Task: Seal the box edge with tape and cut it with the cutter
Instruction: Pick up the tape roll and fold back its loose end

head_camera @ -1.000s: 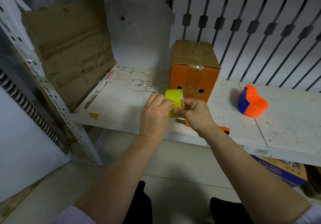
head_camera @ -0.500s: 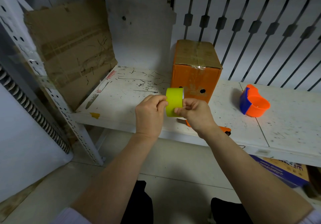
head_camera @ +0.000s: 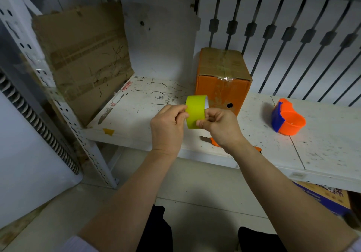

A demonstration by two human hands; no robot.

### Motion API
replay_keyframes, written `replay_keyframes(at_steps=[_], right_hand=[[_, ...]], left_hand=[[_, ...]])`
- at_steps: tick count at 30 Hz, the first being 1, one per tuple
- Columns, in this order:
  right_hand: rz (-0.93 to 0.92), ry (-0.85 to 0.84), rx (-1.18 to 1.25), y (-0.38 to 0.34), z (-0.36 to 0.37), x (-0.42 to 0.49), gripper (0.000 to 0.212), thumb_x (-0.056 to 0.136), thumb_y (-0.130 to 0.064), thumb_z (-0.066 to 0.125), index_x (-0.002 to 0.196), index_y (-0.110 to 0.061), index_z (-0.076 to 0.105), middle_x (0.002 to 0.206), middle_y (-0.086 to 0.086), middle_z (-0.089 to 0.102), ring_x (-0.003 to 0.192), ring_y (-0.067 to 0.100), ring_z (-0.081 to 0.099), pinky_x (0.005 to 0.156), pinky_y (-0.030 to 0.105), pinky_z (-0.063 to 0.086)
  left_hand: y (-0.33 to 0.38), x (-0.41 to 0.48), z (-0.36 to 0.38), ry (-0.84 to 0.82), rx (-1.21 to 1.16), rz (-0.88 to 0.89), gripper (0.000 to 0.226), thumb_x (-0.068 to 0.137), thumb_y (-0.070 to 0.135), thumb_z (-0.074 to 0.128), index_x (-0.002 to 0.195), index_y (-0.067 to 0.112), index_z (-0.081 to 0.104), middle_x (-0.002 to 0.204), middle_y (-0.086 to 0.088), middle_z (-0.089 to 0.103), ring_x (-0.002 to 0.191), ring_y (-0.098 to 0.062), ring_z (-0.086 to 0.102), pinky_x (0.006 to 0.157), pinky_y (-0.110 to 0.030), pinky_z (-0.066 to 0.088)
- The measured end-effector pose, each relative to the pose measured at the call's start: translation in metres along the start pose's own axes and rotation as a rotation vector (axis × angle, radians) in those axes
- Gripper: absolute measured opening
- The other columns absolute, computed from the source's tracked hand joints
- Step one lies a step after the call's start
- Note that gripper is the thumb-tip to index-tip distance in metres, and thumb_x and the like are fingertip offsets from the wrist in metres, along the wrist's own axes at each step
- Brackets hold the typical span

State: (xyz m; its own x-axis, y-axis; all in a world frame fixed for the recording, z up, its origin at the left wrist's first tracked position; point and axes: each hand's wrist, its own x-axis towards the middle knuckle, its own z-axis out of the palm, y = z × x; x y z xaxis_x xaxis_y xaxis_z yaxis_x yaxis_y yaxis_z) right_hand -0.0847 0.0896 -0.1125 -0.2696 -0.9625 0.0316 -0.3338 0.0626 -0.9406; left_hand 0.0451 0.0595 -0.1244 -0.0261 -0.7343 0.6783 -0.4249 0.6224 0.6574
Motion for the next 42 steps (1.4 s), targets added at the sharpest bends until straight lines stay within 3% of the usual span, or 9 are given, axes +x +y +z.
replay_keyframes(at_steps=[12,15,18,21,26,32,38,42], right_hand=[[-0.029,0.054,-0.044,-0.005,-0.002,-0.009,0.03,0.075,-0.006,0.071,0.083,0.017,0.054,0.095,0.044,0.056,0.095,0.06,0.052,0.067,0.068,0.049],[-0.051,0.065,-0.085,-0.01,-0.004,-0.012,0.024,0.077,-0.003,0.07,0.081,0.016,0.057,0.091,0.041,0.059,0.09,0.058,0.057,0.064,0.064,0.052],[-0.064,0.066,-0.12,-0.015,-0.008,-0.013,0.027,0.079,-0.005,0.069,0.089,0.017,0.058,0.097,0.04,0.059,0.09,0.053,0.059,0.071,0.057,0.056],[-0.076,0.074,-0.127,-0.019,-0.009,-0.013,0.031,0.079,-0.006,0.068,0.095,0.018,0.057,0.099,0.041,0.058,0.072,0.043,0.058,0.063,0.043,0.056],[-0.049,0.076,-0.086,-0.018,-0.009,-0.015,0.033,0.08,-0.008,0.069,0.095,0.018,0.057,0.103,0.04,0.059,0.096,0.051,0.058,0.078,0.056,0.056],[-0.027,0.077,-0.05,-0.012,-0.004,-0.015,0.029,0.077,-0.006,0.07,0.083,0.017,0.054,0.096,0.042,0.057,0.094,0.06,0.054,0.064,0.066,0.05],[-0.05,0.081,-0.102,-0.006,-0.003,-0.013,0.031,0.073,-0.013,0.073,0.081,0.013,0.057,0.093,0.041,0.059,0.093,0.057,0.055,0.069,0.066,0.05],[-0.052,0.106,-0.2,-0.005,-0.005,-0.01,0.017,0.074,-0.014,0.073,0.075,0.001,0.064,0.087,0.032,0.065,0.086,0.049,0.063,0.068,0.061,0.054]], left_hand=[[0.004,0.0,0.002,0.017,-0.047,-0.042,0.006,0.071,0.002,0.067,0.075,0.005,0.07,0.071,-0.011,0.068,0.063,-0.013,0.056,0.06,-0.019,0.044],[0.006,-0.004,0.003,0.014,-0.041,-0.041,0.005,0.072,0.001,0.067,0.074,0.005,0.07,0.072,-0.012,0.067,0.067,-0.01,0.053,0.062,-0.007,0.039],[0.008,-0.005,0.003,0.034,-0.062,-0.053,0.005,0.075,0.0,0.067,0.077,0.004,0.068,0.075,-0.012,0.069,0.067,-0.017,0.06,0.062,-0.012,0.043],[0.011,0.0,0.003,0.057,-0.089,-0.06,0.013,0.076,0.001,0.068,0.089,0.003,0.069,0.082,-0.012,0.072,0.074,-0.018,0.064,0.069,-0.011,0.047],[0.01,-0.001,0.003,0.052,-0.056,-0.012,0.011,0.073,0.001,0.068,0.084,0.002,0.071,0.078,-0.013,0.071,0.071,-0.016,0.062,0.068,-0.005,0.042],[0.007,-0.003,0.005,0.06,-0.093,-0.06,0.007,0.071,0.001,0.068,0.077,0.003,0.07,0.075,-0.013,0.07,0.074,-0.013,0.056,0.066,-0.006,0.041],[0.006,-0.007,0.004,0.026,-0.077,-0.047,0.002,0.074,0.002,0.066,0.076,0.003,0.065,0.073,-0.012,0.068,0.067,-0.013,0.057,0.063,-0.01,0.042],[0.004,-0.003,0.0,-0.001,-0.065,-0.111,0.013,0.074,0.008,0.071,0.086,0.004,0.068,0.079,-0.013,0.07,0.068,-0.022,0.064,0.065,-0.024,0.05]])
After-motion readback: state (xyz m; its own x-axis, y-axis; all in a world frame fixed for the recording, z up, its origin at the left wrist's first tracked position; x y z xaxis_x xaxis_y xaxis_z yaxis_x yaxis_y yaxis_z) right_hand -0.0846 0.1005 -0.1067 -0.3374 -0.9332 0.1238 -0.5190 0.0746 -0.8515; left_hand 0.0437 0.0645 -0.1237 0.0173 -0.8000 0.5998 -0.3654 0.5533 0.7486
